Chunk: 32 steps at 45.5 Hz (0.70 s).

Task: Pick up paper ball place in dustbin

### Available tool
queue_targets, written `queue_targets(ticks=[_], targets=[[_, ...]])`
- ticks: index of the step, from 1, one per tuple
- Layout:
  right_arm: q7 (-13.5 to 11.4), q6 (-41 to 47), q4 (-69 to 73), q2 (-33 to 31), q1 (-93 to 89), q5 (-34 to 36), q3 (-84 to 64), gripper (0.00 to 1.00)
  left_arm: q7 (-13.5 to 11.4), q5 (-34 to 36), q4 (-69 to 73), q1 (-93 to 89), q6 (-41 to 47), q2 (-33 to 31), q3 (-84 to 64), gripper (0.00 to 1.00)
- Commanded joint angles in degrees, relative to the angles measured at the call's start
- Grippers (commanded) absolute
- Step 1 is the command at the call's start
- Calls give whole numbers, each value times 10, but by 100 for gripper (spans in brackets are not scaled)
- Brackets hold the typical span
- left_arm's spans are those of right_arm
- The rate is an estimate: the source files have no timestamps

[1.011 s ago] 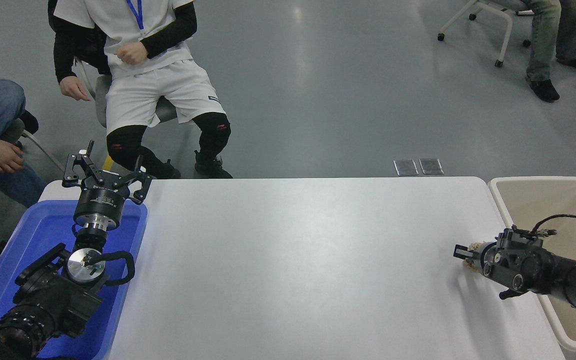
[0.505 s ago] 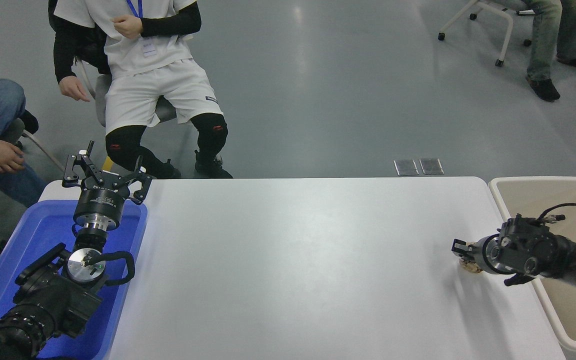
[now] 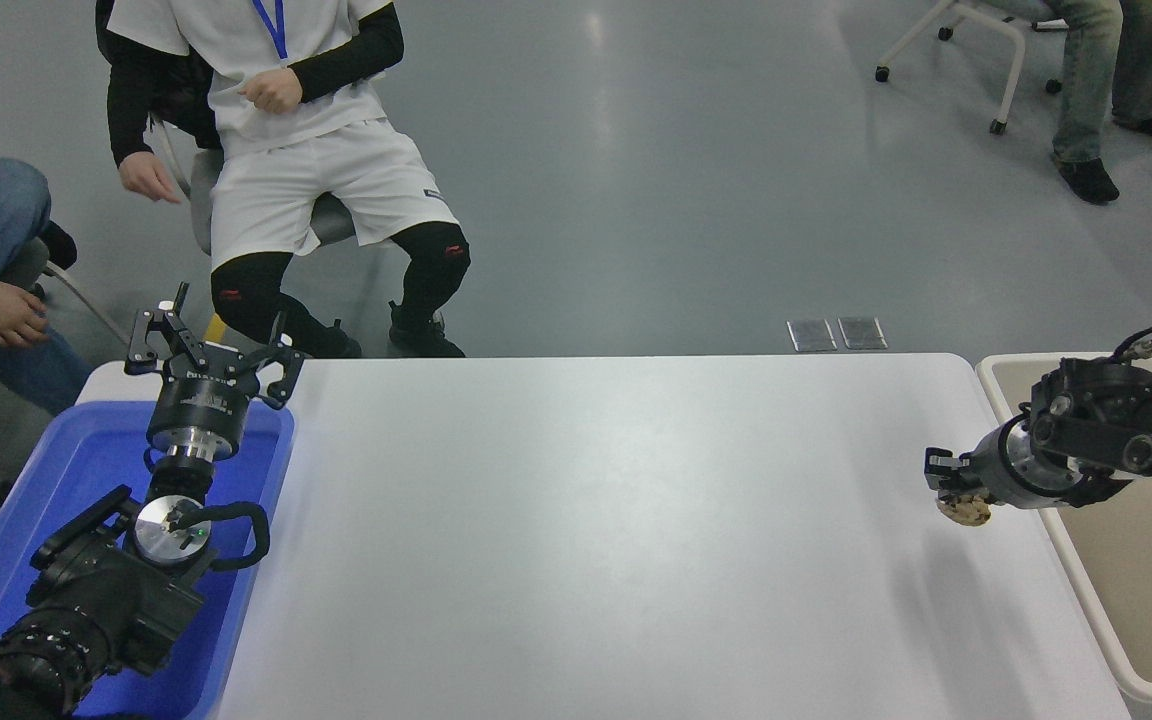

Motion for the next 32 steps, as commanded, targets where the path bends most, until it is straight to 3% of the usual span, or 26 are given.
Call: queue_targets(ticks=[1,18,32], targets=[[-1,143,38,-18,130,6,-30,0,0,0,0,0,0,0,0,99],[0,143,175,-26,376,5,-134,0,0,0,0,0,0,0,0,99],[0,143,207,-28,457,6,-153,0,0,0,0,0,0,0,0,99]])
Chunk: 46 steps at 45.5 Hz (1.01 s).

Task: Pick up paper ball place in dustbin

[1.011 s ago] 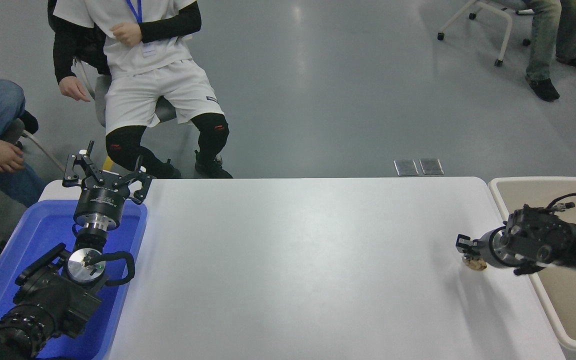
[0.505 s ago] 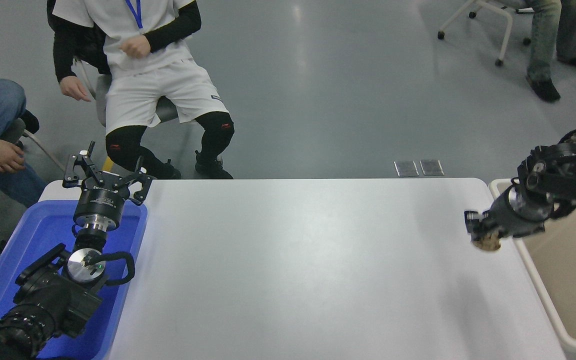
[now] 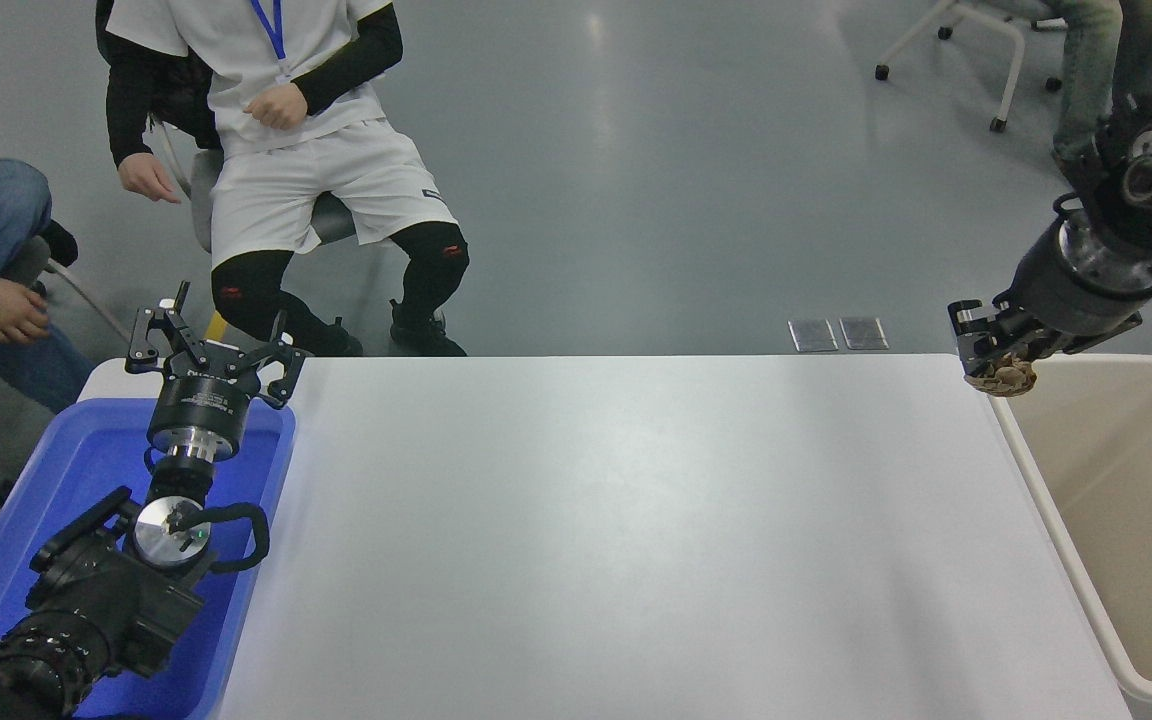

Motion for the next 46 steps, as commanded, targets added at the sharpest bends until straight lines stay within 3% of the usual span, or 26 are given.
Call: queue_targets(ticks=[1,30,46], targets=[[0,5,41,-2,89,2,-30,0,0,0,0,0,0,0,0,99],[-1,5,71,-8,141,-2,-50,0,0,0,0,0,1,0,0,99],[-2,5,-27,-97,41,-15,-56,0,0,0,0,0,0,0,0,99]])
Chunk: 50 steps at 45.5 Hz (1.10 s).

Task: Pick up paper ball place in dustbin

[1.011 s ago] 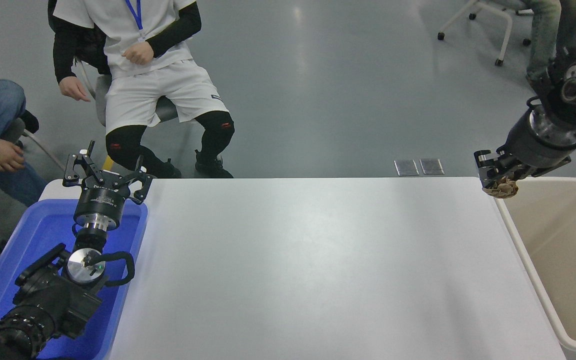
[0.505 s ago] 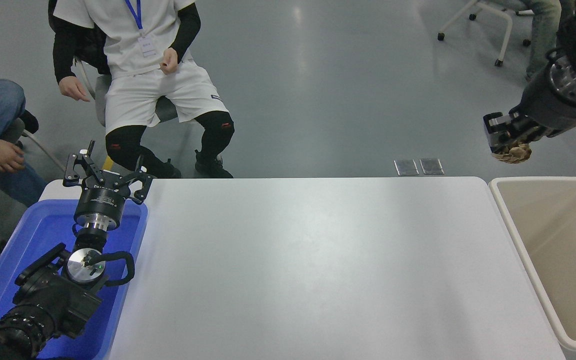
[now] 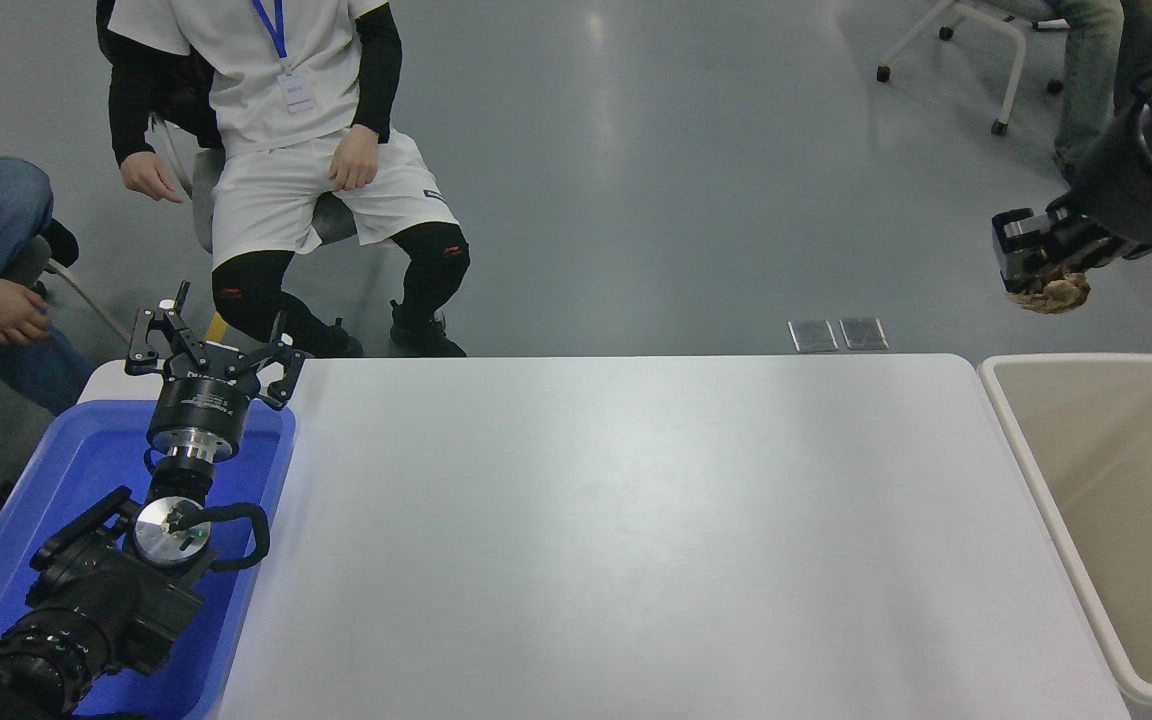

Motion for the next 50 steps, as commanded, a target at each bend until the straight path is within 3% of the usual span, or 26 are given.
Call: queue_targets(ticks=[1,16,34,43,50], targets=[[-1,0,-81,-57,-69,-5,1,0,0,0,0,0,-1,0,0,99],[0,0,-271,-118,-254,2,74,0,0,0,0,0,-1,0,0,99],[1,0,-545,-104,-525,5,299,0,0,0,0,0,-1,0,0,99],[3,0,-574,-97,-624,27,365,0,-1,0,1,0,-1,0,-1,99],[5,-81,-577,-90,-682,63,375,0,-1,0,0,0,-1,0,-1,99]])
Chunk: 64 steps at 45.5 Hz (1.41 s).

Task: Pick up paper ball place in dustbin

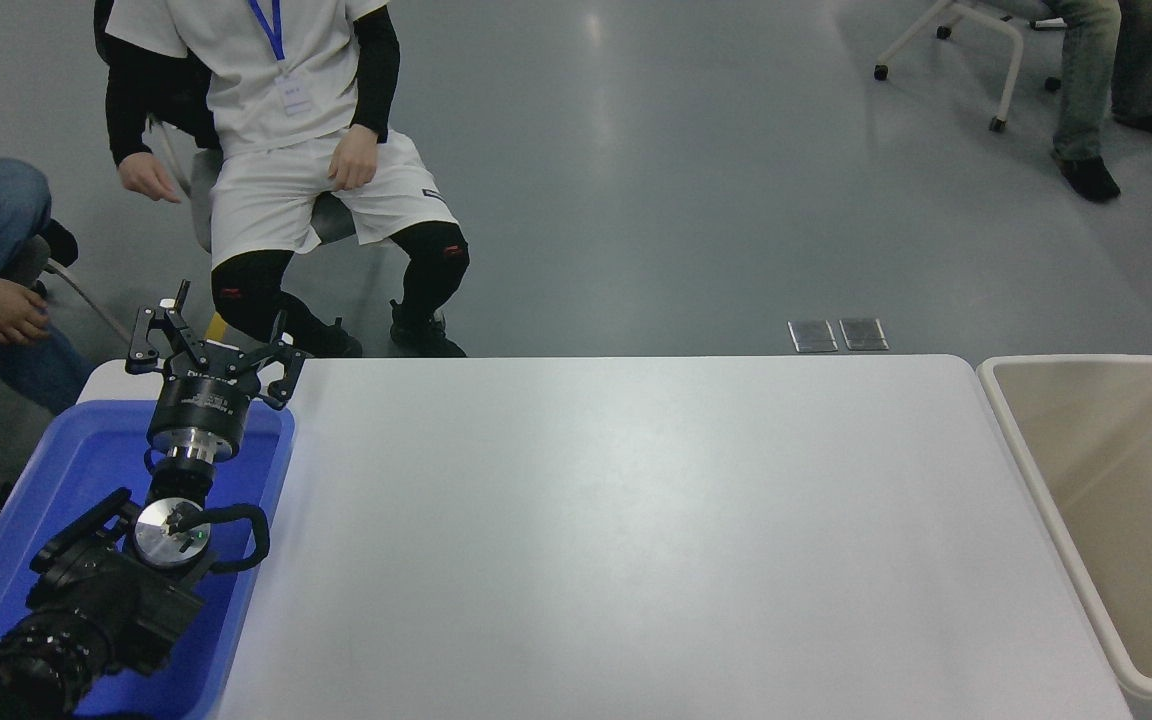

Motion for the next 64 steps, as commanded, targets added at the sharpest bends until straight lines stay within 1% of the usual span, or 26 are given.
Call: queue_targets(ticks=[1,5,9,14,19,22,33,49,64], targets=[[2,-82,-41,13,-119,45,53,0,0,0,0,0,0,0,0,99],[2,-149,-41,31,-151,69,53,0,0,0,0,0,0,0,0,99],[2,-239,-41,52,-184,93,53,0,0,0,0,0,0,0,0,99],[2,-332,-42,76,-216,108,56,0,0,0,0,0,0,0,0,99],[2,-402,-42,101,-235,116,77,0,0,0,0,0,1,0,0,99],[3,-427,-46,111,-243,122,93,0,0,0,0,0,0,0,0,99],[6,-436,-75,146,-267,170,177,0,0,0,0,0,0,0,0,99],[6,-437,-97,182,-277,248,224,0,0,0,0,0,0,0,0,99],[7,-438,-97,182,-280,258,234,0,0,0,0,0,0,0,0,99]])
